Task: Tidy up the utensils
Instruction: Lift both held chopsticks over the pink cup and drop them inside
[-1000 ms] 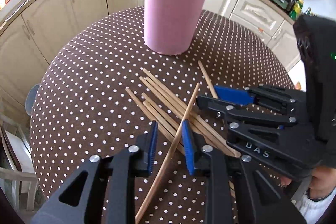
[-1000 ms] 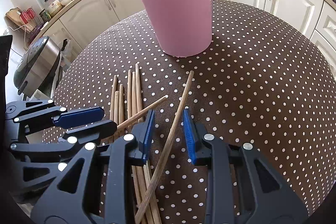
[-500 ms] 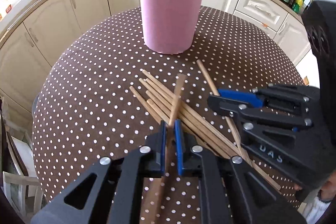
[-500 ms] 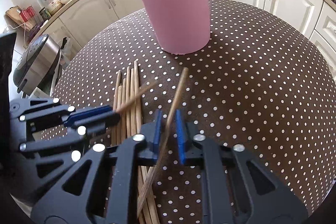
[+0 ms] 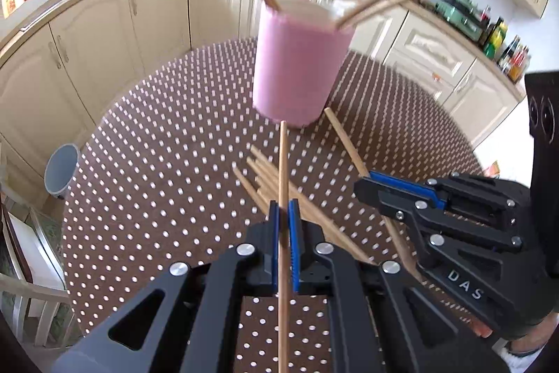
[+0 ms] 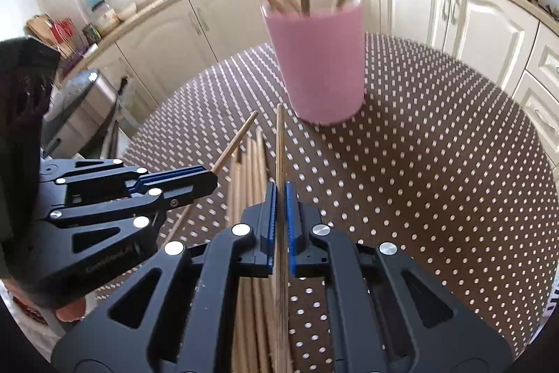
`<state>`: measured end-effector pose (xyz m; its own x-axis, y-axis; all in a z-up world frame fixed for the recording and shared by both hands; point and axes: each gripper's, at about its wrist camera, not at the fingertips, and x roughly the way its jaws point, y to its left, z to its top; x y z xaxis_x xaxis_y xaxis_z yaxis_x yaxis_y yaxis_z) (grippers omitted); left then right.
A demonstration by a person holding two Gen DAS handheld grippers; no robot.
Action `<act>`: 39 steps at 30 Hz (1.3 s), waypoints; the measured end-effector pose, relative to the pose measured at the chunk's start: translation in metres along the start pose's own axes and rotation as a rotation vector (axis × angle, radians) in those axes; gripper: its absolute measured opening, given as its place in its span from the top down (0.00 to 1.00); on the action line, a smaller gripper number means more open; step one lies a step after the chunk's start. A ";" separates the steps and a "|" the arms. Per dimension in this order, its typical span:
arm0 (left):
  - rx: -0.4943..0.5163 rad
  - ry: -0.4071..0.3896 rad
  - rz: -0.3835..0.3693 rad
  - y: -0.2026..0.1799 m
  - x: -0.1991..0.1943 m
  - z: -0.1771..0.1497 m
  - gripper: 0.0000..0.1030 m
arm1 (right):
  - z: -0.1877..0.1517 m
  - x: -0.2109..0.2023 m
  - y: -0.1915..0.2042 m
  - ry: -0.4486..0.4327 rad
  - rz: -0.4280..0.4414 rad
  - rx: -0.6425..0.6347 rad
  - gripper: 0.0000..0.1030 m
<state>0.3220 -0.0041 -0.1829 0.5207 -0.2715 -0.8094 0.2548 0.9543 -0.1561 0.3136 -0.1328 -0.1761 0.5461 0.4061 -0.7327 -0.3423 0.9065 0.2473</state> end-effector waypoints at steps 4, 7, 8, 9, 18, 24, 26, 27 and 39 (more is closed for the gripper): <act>-0.011 -0.079 -0.021 -0.004 -0.029 0.008 0.94 | 0.008 -0.026 0.006 -0.066 0.018 -0.013 0.94; -0.022 -0.145 -0.042 -0.004 -0.053 0.012 0.94 | 0.013 -0.049 0.012 -0.119 0.030 -0.032 0.94; -0.025 -0.162 -0.047 -0.008 -0.058 0.014 0.94 | 0.015 -0.055 0.014 -0.135 0.034 -0.038 0.94; -0.034 -0.192 -0.053 -0.009 -0.067 0.014 0.94 | 0.015 -0.061 0.016 -0.148 0.038 -0.042 0.94; -0.017 -0.314 -0.092 -0.024 -0.111 0.004 0.94 | 0.021 -0.096 0.031 -0.229 0.055 -0.059 0.94; 0.012 -0.357 -0.110 -0.037 -0.127 0.001 0.94 | 0.025 -0.112 0.042 -0.269 0.056 -0.079 0.94; 0.014 -0.365 -0.121 -0.038 -0.129 0.000 0.94 | 0.028 -0.116 0.044 -0.276 0.057 -0.087 0.94; 0.010 -0.381 -0.115 -0.039 -0.132 -0.001 0.94 | 0.030 -0.118 0.046 -0.287 0.052 -0.092 0.94; 0.014 -0.545 -0.064 -0.038 -0.140 0.044 0.94 | 0.076 -0.152 0.057 -0.393 0.002 -0.166 0.94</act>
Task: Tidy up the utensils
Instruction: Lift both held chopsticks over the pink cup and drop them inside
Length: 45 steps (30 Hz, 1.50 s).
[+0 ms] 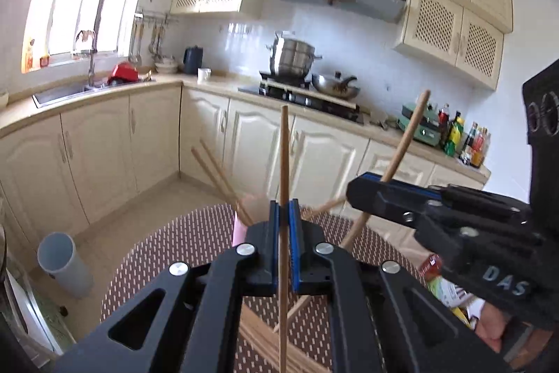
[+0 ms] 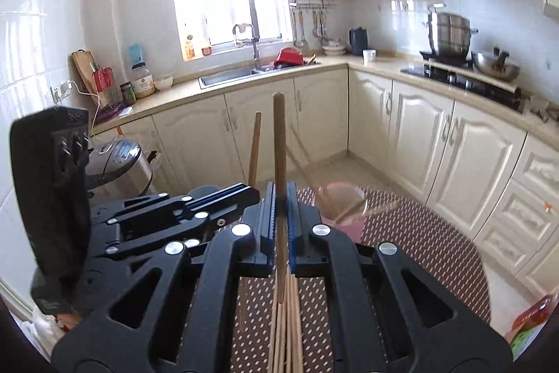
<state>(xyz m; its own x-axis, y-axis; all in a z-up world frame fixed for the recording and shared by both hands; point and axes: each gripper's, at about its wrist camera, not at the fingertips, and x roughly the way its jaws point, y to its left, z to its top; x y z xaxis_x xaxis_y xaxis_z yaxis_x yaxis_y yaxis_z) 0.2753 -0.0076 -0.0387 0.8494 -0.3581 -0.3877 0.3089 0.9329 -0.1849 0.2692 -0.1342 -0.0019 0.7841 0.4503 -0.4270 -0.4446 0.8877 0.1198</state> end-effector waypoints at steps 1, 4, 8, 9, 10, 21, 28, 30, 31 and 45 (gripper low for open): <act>0.000 -0.012 0.001 -0.001 0.003 0.004 0.94 | 0.006 0.001 0.000 -0.005 -0.003 -0.006 0.94; 0.002 -0.061 0.021 -0.002 0.014 0.018 0.94 | 0.021 0.004 -0.002 -0.025 -0.014 -0.022 0.94; -0.006 -0.126 0.061 0.000 0.026 0.036 0.94 | 0.037 0.010 -0.010 -0.054 -0.029 -0.030 0.94; -0.009 -0.137 0.064 0.001 0.028 0.040 0.94 | 0.041 0.012 -0.012 -0.063 -0.033 -0.028 0.94; -0.015 -0.159 0.072 0.002 0.031 0.045 0.94 | 0.045 0.013 -0.016 -0.072 -0.033 -0.023 0.94; -0.137 -0.280 0.126 0.024 0.064 0.073 0.94 | 0.073 0.025 -0.041 -0.158 -0.088 -0.002 0.94; -0.145 -0.279 0.137 0.030 0.088 0.069 0.94 | 0.064 0.042 -0.055 -0.124 -0.102 -0.001 0.94; -0.136 -0.264 0.133 0.030 0.094 0.063 0.94 | 0.061 0.046 -0.057 -0.110 -0.102 0.003 0.94; -0.128 -0.259 0.134 0.029 0.096 0.061 0.94 | 0.059 0.047 -0.058 -0.105 -0.101 0.002 0.94; -0.059 -0.154 0.113 0.025 0.100 0.038 0.93 | 0.037 0.065 -0.058 -0.015 -0.097 0.016 0.94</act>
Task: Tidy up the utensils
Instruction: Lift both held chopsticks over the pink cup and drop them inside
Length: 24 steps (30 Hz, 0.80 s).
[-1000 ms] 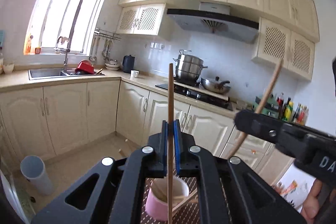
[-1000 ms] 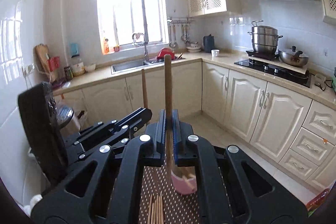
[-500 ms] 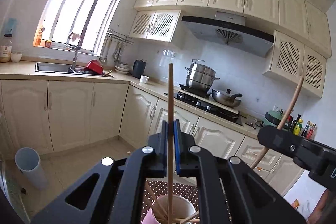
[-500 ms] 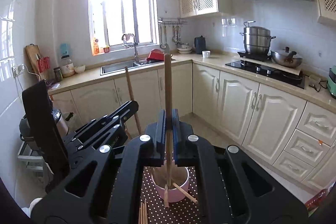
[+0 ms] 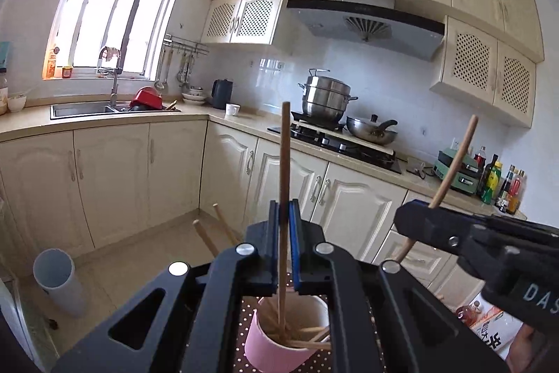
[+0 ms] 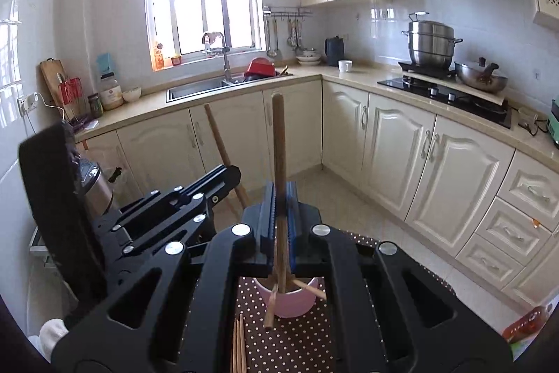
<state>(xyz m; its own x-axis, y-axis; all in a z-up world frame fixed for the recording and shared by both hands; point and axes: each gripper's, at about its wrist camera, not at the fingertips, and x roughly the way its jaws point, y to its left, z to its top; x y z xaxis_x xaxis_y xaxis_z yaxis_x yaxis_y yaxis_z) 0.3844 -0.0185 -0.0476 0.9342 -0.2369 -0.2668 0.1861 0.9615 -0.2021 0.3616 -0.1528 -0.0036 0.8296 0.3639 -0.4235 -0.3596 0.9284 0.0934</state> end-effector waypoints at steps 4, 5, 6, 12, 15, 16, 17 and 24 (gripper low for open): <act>-0.005 0.018 -0.007 0.002 -0.006 -0.002 0.62 | -0.005 0.003 -0.001 0.021 -0.002 0.013 0.94; -0.005 0.016 -0.010 0.002 -0.008 -0.002 0.62 | -0.006 0.004 -0.001 0.027 -0.003 0.014 0.94; 0.000 0.018 -0.011 0.002 -0.010 -0.003 0.62 | -0.007 0.005 -0.001 0.033 -0.004 0.014 0.94; 0.009 0.030 -0.005 0.004 -0.024 -0.003 0.55 | -0.013 0.007 -0.003 0.053 -0.011 0.029 0.94; 0.011 0.025 -0.003 0.004 -0.031 0.000 0.51 | -0.015 0.006 -0.003 0.056 -0.017 0.036 0.94; 0.013 0.025 -0.002 0.004 -0.034 0.000 0.48 | -0.015 0.005 -0.003 0.055 -0.018 0.038 0.93; 0.013 0.024 -0.004 0.005 -0.037 0.000 0.47 | -0.014 0.003 -0.003 0.053 -0.019 0.040 0.93; 0.007 0.026 0.007 0.006 -0.057 0.003 0.42 | -0.014 -0.010 -0.002 0.047 -0.031 0.044 0.93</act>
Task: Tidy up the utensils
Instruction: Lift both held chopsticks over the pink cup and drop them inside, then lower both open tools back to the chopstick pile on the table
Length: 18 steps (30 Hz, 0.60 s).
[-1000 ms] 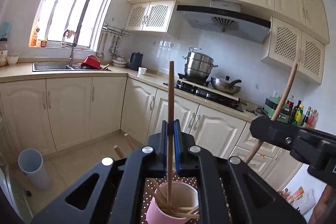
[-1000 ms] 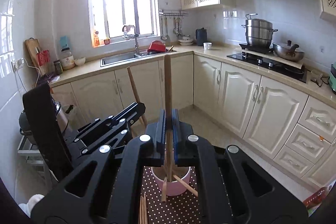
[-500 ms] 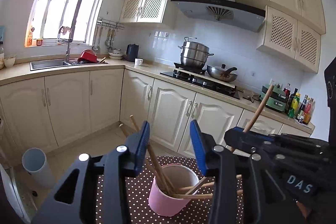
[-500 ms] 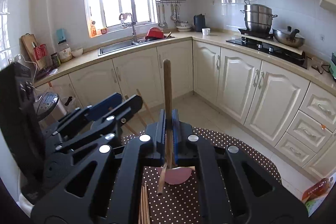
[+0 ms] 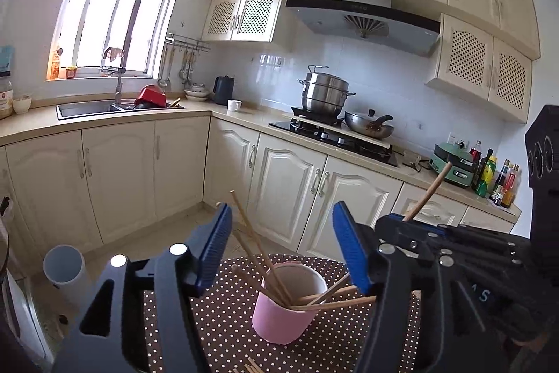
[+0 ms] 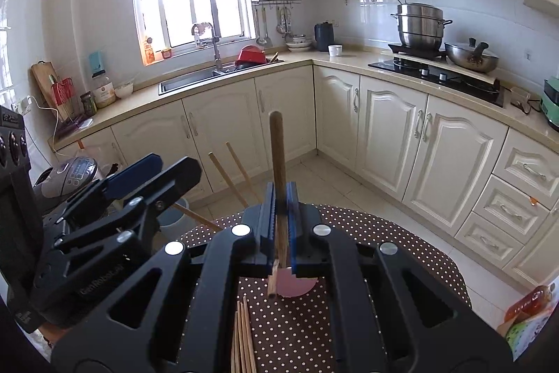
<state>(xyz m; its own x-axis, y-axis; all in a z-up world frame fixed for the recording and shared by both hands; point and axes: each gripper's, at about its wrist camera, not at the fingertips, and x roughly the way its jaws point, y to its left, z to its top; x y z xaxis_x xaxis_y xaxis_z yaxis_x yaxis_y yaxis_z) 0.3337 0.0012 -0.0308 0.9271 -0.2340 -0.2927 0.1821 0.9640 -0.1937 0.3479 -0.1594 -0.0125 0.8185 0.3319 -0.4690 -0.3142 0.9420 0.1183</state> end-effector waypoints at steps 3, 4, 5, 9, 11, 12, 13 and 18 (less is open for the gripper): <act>0.010 0.010 0.016 0.000 -0.006 0.000 0.42 | -0.001 -0.006 0.000 -0.002 -0.009 0.005 0.93; 0.013 0.016 0.018 0.001 -0.007 0.000 0.42 | -0.001 -0.008 -0.001 -0.002 -0.012 0.009 0.91; 0.015 0.024 0.017 0.001 -0.010 0.000 0.42 | -0.001 -0.009 -0.001 0.001 -0.011 0.012 0.89; 0.024 0.029 0.028 0.002 -0.020 0.000 0.42 | -0.003 -0.017 0.000 -0.003 -0.011 0.023 0.77; 0.025 0.031 0.032 0.002 -0.027 0.000 0.42 | -0.004 -0.024 0.002 -0.008 -0.007 0.021 0.77; 0.025 0.033 0.035 0.002 -0.030 0.000 0.42 | -0.004 -0.026 0.003 -0.010 -0.008 0.019 0.77; 0.024 0.034 0.035 0.003 -0.033 0.000 0.42 | -0.005 -0.029 0.005 -0.013 -0.007 0.018 0.77; 0.029 0.031 0.040 0.002 -0.054 -0.003 0.42 | -0.007 -0.049 0.008 -0.028 -0.002 0.011 0.77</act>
<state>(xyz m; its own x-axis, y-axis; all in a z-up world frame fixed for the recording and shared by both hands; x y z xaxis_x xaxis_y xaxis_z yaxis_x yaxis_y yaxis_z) 0.2832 0.0153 -0.0183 0.9233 -0.1982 -0.3290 0.1546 0.9759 -0.1542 0.3022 -0.1685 0.0052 0.8320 0.3315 -0.4448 -0.3075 0.9430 0.1276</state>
